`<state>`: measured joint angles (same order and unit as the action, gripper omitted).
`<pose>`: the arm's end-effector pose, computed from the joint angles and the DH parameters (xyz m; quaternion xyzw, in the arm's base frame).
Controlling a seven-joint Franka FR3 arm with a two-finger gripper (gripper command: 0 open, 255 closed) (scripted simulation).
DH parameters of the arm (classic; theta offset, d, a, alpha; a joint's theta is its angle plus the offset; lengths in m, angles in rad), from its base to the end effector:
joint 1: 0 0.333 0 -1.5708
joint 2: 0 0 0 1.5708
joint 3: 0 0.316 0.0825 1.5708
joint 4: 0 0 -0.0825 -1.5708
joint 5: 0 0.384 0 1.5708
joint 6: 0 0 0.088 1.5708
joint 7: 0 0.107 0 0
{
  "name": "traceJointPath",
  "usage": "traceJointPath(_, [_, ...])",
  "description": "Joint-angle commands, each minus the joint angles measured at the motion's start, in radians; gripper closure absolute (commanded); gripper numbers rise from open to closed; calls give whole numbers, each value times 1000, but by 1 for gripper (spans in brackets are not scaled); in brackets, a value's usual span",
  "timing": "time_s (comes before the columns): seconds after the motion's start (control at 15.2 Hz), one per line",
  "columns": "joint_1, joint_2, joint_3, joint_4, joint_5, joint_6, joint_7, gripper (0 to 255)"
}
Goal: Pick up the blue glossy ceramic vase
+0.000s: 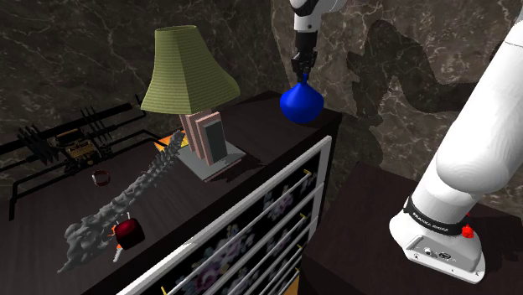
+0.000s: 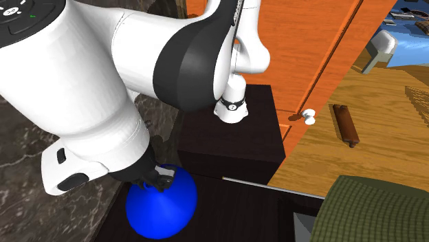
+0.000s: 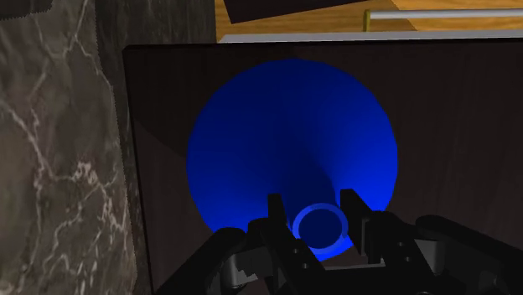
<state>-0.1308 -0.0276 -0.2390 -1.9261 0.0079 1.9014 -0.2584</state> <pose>0.5148 -0.2000 0.4985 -0.9984 0.0569 -0.0032 0.0063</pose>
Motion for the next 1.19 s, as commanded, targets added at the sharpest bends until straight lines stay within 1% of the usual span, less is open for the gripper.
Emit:
traceJointPath(0.0, [0,-1,0,-3,-1,0,1,255])
traceJointPath(0.99, [1,-6,1,194,-2,-202,4,255])
traceJointPath(1.12, [1,-6,1,196,-2,-204,4,255])
